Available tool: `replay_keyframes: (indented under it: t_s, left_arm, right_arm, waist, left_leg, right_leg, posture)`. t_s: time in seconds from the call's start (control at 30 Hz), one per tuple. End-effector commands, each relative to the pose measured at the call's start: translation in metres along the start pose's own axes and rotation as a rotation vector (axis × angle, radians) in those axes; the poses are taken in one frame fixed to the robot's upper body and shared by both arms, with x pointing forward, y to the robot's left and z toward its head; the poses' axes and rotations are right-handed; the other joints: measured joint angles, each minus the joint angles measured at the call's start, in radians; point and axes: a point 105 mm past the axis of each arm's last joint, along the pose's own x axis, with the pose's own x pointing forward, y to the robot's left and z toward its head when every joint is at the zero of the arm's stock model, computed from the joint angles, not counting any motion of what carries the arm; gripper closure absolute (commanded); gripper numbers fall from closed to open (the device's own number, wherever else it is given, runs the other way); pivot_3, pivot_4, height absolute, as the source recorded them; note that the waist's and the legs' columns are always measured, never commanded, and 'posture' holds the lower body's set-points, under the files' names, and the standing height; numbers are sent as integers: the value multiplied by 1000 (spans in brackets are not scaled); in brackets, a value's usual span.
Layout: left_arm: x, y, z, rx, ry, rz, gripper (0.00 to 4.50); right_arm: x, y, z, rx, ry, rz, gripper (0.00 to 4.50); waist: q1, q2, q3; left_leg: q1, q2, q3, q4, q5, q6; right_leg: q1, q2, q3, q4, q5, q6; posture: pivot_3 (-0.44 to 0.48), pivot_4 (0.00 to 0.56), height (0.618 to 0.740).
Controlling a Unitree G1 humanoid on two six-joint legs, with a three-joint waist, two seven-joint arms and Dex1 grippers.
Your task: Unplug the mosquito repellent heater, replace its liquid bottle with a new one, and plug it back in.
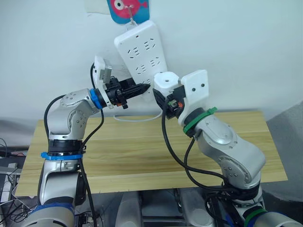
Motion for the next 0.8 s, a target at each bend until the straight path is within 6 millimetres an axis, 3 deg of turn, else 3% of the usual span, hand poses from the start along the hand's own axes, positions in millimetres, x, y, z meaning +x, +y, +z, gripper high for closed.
replay_keyframes:
  t_s: [0.03,0.3,0.57,0.7,0.8]
  left_arm:
    - [12,-24,14,20,-62,-105,3144]
    - [12,-24,18,-3,-68,-101,3144]
    - [9,-19,13,12,-45,-78,3144]
    - [8,-16,12,17,-38,-67,3144]
    - [6,-14,11,19,-33,-63,3144]
  right_arm:
    - [8,12,12,0,-51,35,1498]
    - [21,25,8,-1,-44,49,1498]
    - [16,23,6,-2,-44,73,1498]
    - [3,19,10,14,-56,108,196]
    - [-10,14,11,-2,-57,136,41]
  waist:
    - [-4,0,0]
    - [-14,0,0]
    - [-15,0,0]
    - [-7,0,0]
    - [-2,0,0]
  left_leg:
    - [0,0,0,0,0,0]
    - [3,0,0,0,2,-1]
    - [5,0,-1,-1,7,-2]
    - [5,0,-1,-2,7,-2]
    - [2,0,-2,-3,7,-2]
  right_leg:
    - [0,0,0,1,0,0]
    - [-1,0,1,7,1,-2]
    - [-1,2,1,11,3,-4]
    - [-1,2,0,10,3,-4]
    - [-1,2,-1,4,2,-4]
  posture:
    - [-203,330,740]
    - [-199,327,740]
    - [-203,328,740]
    - [-203,328,740]
    - [-206,330,740]
